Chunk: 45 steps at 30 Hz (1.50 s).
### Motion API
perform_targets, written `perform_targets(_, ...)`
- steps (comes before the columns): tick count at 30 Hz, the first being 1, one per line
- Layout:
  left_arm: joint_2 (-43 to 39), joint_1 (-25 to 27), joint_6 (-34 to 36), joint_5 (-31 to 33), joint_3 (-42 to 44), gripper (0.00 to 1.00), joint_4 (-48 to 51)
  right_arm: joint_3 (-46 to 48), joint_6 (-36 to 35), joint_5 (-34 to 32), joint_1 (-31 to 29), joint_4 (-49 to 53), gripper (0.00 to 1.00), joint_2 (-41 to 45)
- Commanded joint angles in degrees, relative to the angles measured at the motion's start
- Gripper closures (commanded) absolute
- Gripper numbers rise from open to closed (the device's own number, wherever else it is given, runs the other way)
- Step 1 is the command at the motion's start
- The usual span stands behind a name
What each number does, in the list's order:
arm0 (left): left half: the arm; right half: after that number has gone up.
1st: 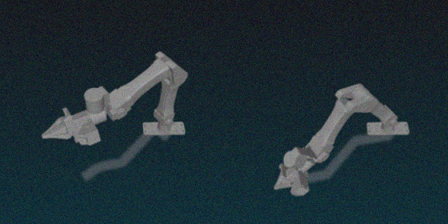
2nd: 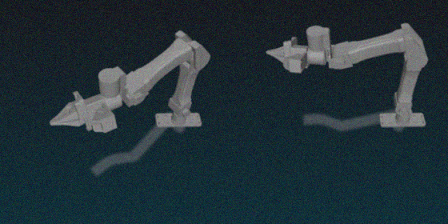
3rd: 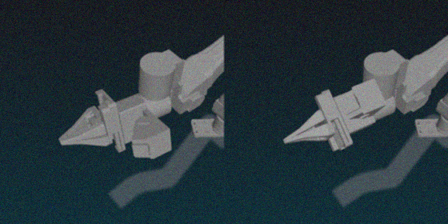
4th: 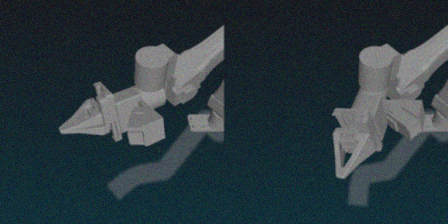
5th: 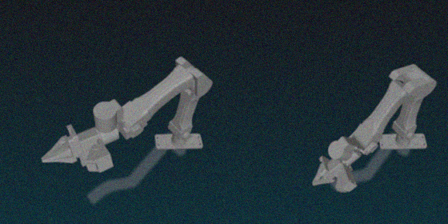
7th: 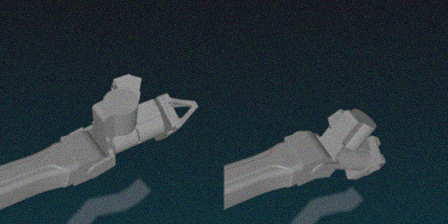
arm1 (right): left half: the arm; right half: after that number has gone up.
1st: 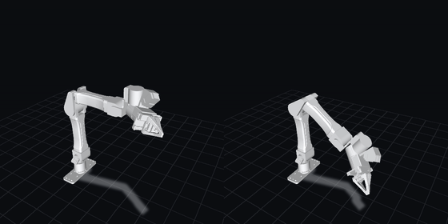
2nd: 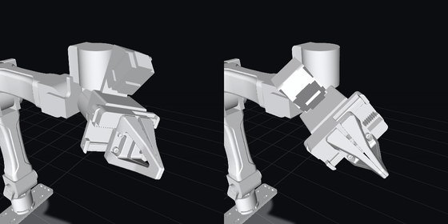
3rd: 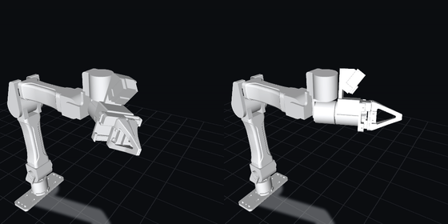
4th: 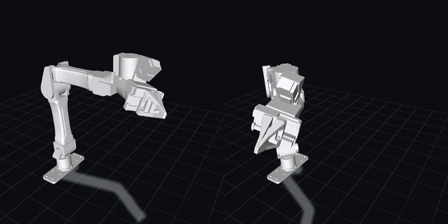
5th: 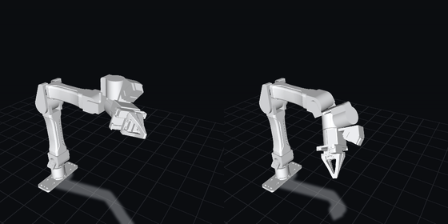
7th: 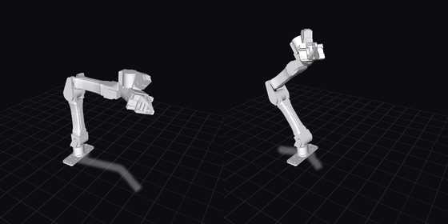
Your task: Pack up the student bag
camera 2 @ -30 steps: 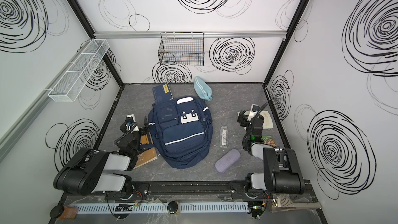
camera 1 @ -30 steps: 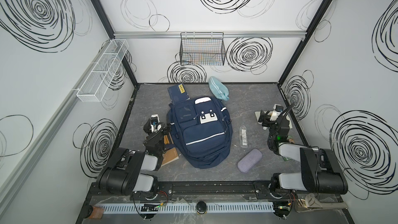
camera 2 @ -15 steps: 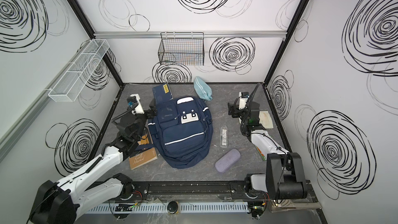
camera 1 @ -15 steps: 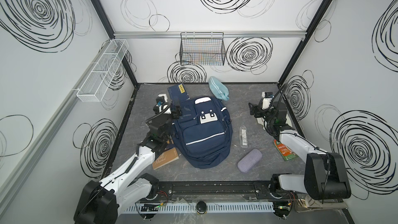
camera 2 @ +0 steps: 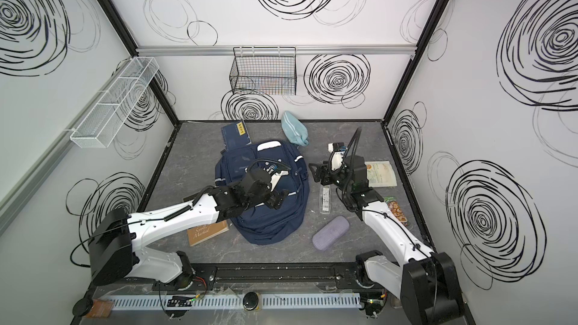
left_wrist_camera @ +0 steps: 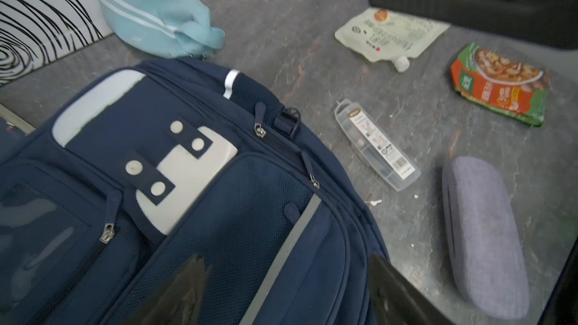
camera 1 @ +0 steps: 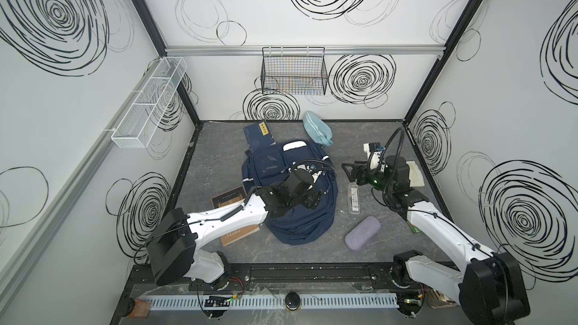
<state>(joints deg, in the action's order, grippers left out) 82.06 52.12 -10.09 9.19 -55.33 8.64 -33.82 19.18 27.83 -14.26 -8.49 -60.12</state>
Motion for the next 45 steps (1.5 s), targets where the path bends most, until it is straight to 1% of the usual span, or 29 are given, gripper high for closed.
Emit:
perform_targets(1, 2.5, -0.1, 0.8, -4.0, -3.7, 0.17, 3.1, 3.4, 2.9, 0.0, -1.5, 5.1, 0.25, 4.1)
perform_targets(3, 4.6, 0.1, 1.2, -4.8, -5.4, 0.18, 4.7, 4.4, 3.0, -0.1, -2.5, 7.0, 0.26, 6.2)
perform_targets(5, 6.9, 0.3, 1.9, -2.6, -7.0, 0.19, 6.4, 5.4, 3.3, -0.6, -3.0, 8.7, 0.26, 8.7)
perform_targets(8, 9.7, 0.3, 2.6, 1.4, -8.2, 0.19, 7.9, 8.0, 3.7, -1.6, -3.6, 8.3, 0.26, 12.1)
perform_targets(10, 10.8, 0.4, 3.1, 2.1, -8.4, 0.19, 7.9, 9.3, 4.1, -2.2, -3.9, 7.3, 0.26, 13.6)
perform_targets(15, 13.6, 0.3, 4.1, 1.4, -9.2, 0.20, 8.5, 10.1, 5.2, -3.6, -5.1, 6.3, 0.26, 14.7)
perform_targets(20, 17.4, 0.4, 4.3, -2.2, -11.7, 0.22, 9.9, 10.0, 5.9, -3.2, -5.7, 5.0, 0.26, 14.9)
perform_targets(22, 19.0, 0.3, 4.6, -2.7, -13.0, 0.23, 10.8, 9.1, 6.8, -2.5, -5.7, 5.3, 0.26, 15.1)
perform_targets(25, 21.5, 0.3, 6.0, -2.2, -15.4, 0.27, 13.3, 8.3, 8.0, -1.6, -5.6, 4.8, 0.26, 16.5)
perform_targets(27, 22.9, 0.3, 7.2, -1.4, -16.6, 0.31, 15.0, 7.9, 8.5, -2.3, -5.6, 5.3, 0.26, 17.9)
perform_targets(32, 23.7, -0.9, 9.2, -0.5, -19.0, 0.46, 17.6, 6.0, 7.3, -6.4, -5.5, 9.2, 0.26, 21.1)
perform_targets(33, 23.4, -1.2, 9.6, -0.1, -19.1, 0.49, 17.9, 5.4, 6.8, -7.0, -5.5, 10.1, 0.26, 21.4)
perform_targets(35, 22.1, -1.9, 10.6, 0.0, -18.9, 0.60, 18.0, 4.6, 5.6, -8.9, -5.4, 11.5, 0.26, 21.9)
perform_targets(36, 21.5, -2.2, 10.8, -0.3, -18.8, 0.61, 18.0, 4.5, 5.3, -9.6, -5.3, 11.5, 0.26, 22.1)
perform_targets(37, 20.7, -2.4, 11.0, -1.4, -18.5, 0.60, 17.8, 4.4, 4.9, -10.3, -5.1, 11.5, 0.26, 22.3)
perform_targets(40, 17.9, -1.8, 11.4, -6.2, -17.2, 0.40, 16.4, 4.2, 3.6, -11.5, -4.9, 10.6, 0.26, 22.5)
perform_targets(41, 17.1, -1.3, 11.1, -7.0, -16.9, 0.36, 15.9, 4.0, 3.3, -12.1, -4.9, 10.4, 0.26, 22.5)
perform_targets(43, 16.6, -0.4, 10.8, -8.6, -16.2, 0.33, 15.0, 3.7, 2.6, -12.9, -4.7, 10.2, 0.26, 22.5)
perform_targets(45, 17.2, 0.1, 10.6, -9.0, -15.7, 0.31, 14.4, 4.0, 1.4, -13.5, -4.5, 9.5, 0.25, 22.6)
